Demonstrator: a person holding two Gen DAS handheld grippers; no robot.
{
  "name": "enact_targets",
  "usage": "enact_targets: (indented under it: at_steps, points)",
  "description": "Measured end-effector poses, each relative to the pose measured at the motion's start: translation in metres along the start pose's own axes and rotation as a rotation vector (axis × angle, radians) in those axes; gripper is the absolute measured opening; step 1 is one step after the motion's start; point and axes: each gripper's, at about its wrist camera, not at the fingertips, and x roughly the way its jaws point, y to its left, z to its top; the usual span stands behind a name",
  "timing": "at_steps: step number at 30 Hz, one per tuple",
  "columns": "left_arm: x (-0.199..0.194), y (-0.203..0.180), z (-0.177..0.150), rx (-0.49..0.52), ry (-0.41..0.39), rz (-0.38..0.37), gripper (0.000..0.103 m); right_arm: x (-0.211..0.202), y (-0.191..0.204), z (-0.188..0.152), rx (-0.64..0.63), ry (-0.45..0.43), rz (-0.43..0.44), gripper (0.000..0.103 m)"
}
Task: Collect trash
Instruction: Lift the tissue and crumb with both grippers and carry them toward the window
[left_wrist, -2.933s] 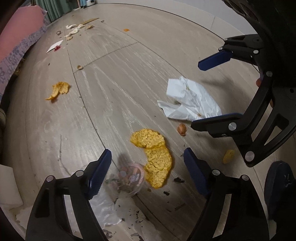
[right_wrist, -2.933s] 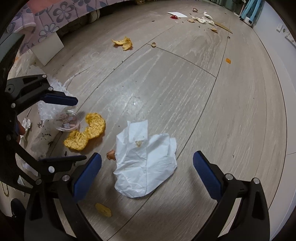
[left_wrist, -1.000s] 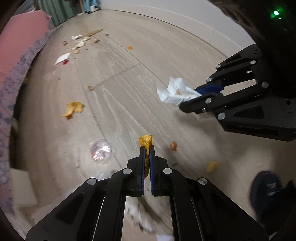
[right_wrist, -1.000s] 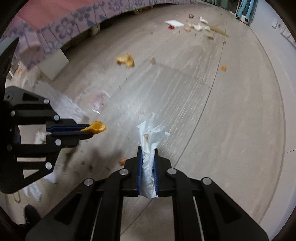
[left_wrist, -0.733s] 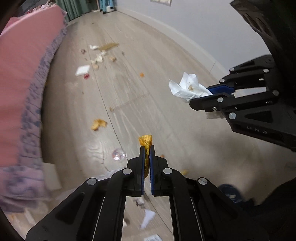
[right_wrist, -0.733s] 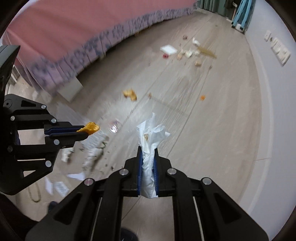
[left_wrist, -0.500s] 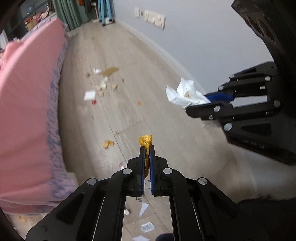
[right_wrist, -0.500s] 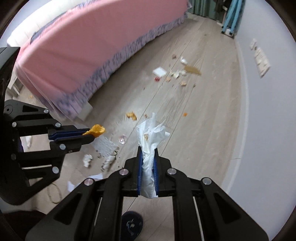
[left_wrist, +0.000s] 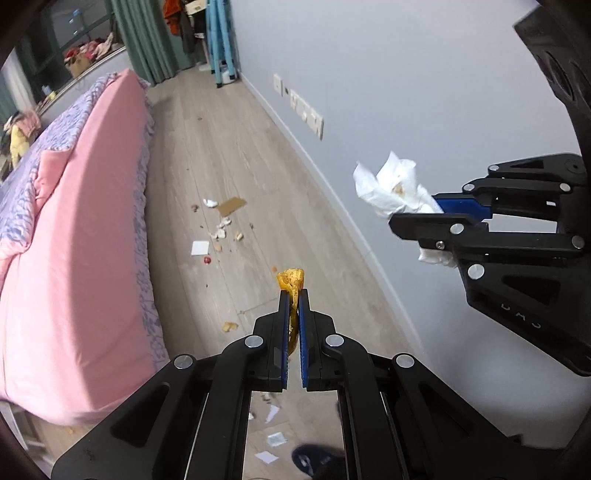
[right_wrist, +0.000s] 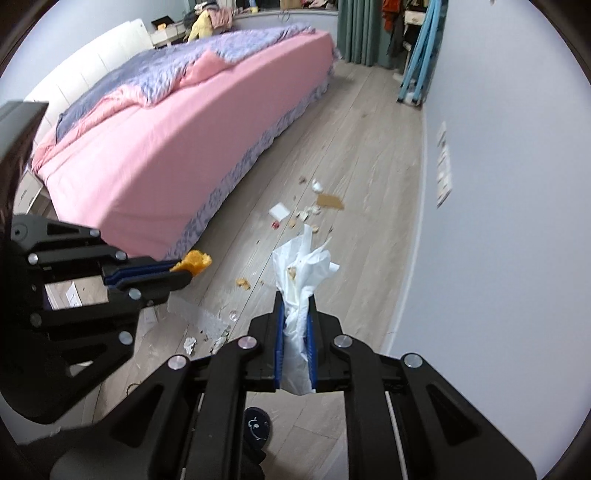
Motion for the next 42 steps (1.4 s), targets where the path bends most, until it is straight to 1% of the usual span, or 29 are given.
enact_targets:
  at_steps: [3, 6, 9, 11, 15, 16, 18, 19, 20, 21, 22, 23, 28, 30, 31, 33, 34, 35, 37, 39, 40, 42]
  points:
    - [-0.018, -0.002, 0.028, -0.032, -0.021, -0.009, 0.003, -0.017, -0.015, 0.018, 0.025, -0.013, -0.013, 0.011]
    - [-0.025, 0.002, 0.057, -0.02, -0.043, -0.002, 0.003, -0.028, -0.029, 0.04, 0.036, -0.03, -0.03, 0.011]
    - [-0.019, 0.014, 0.09, -0.01, -0.053, 0.011, 0.003, -0.029, -0.043, 0.069, 0.035, -0.042, -0.041, 0.011]
    - [-0.013, 0.027, 0.116, -0.012, -0.059, 0.018, 0.003, -0.026, -0.056, 0.093, 0.036, -0.051, -0.049, 0.011]
    - [0.006, 0.061, 0.176, -0.042, -0.08, 0.021, 0.003, -0.014, -0.085, 0.151, 0.032, -0.078, -0.073, 0.011]
    - [0.011, 0.069, 0.193, -0.041, -0.084, 0.024, 0.003, -0.012, -0.09, 0.161, 0.036, -0.078, -0.077, 0.011]
    - [0.021, 0.084, 0.226, -0.047, -0.083, 0.023, 0.003, -0.004, -0.109, 0.199, 0.051, -0.071, -0.079, 0.011]
    - [0.025, 0.092, 0.245, -0.047, -0.094, 0.014, 0.003, -0.003, -0.112, 0.209, 0.047, -0.074, -0.082, 0.011]
    - [0.029, 0.099, 0.262, -0.041, -0.109, 0.012, 0.003, 0.001, -0.119, 0.229, 0.035, -0.084, -0.091, 0.011]
    - [0.034, 0.106, 0.281, -0.029, -0.124, 0.016, 0.003, 0.008, -0.124, 0.248, 0.027, -0.09, -0.102, 0.011]
    - [0.039, 0.112, 0.297, -0.024, -0.13, 0.024, 0.003, 0.012, -0.129, 0.257, 0.028, -0.09, -0.106, 0.011]
    - [0.046, 0.119, 0.313, -0.026, -0.13, 0.03, 0.003, 0.019, -0.137, 0.275, 0.035, -0.089, -0.108, 0.011]
    - [0.074, 0.161, 0.394, -0.068, -0.126, 0.052, 0.004, 0.045, -0.166, 0.345, 0.043, -0.096, -0.115, 0.011]
    - [0.093, 0.179, 0.427, -0.09, -0.117, 0.064, 0.004, 0.061, -0.181, 0.376, 0.041, -0.098, -0.113, 0.011]
    - [0.102, 0.188, 0.443, -0.099, -0.114, 0.072, 0.004, 0.074, -0.192, 0.398, 0.035, -0.101, -0.113, 0.011]
    - [0.124, 0.21, 0.475, -0.122, -0.107, 0.082, 0.004, 0.09, -0.206, 0.424, 0.026, -0.108, -0.11, 0.011]
    - [0.135, 0.22, 0.494, -0.133, -0.104, 0.089, 0.004, 0.099, -0.215, 0.442, 0.022, -0.113, -0.107, 0.011]
    - [0.145, 0.231, 0.514, -0.141, -0.107, 0.097, 0.004, 0.114, -0.229, 0.469, 0.017, -0.123, -0.095, 0.011]
    - [0.162, 0.25, 0.553, -0.146, -0.106, 0.119, 0.004, 0.133, -0.248, 0.508, 0.005, -0.14, -0.08, 0.011]
    - [0.175, 0.27, 0.592, -0.154, -0.089, 0.131, 0.004, 0.147, -0.263, 0.539, -0.002, -0.134, -0.067, 0.011]
    - [0.179, 0.282, 0.614, -0.158, -0.105, 0.134, 0.004, 0.153, -0.273, 0.558, -0.003, -0.131, -0.055, 0.011]
    - [0.185, 0.3, 0.653, -0.14, -0.137, 0.171, 0.004, 0.166, -0.29, 0.605, -0.036, -0.145, -0.04, 0.011]
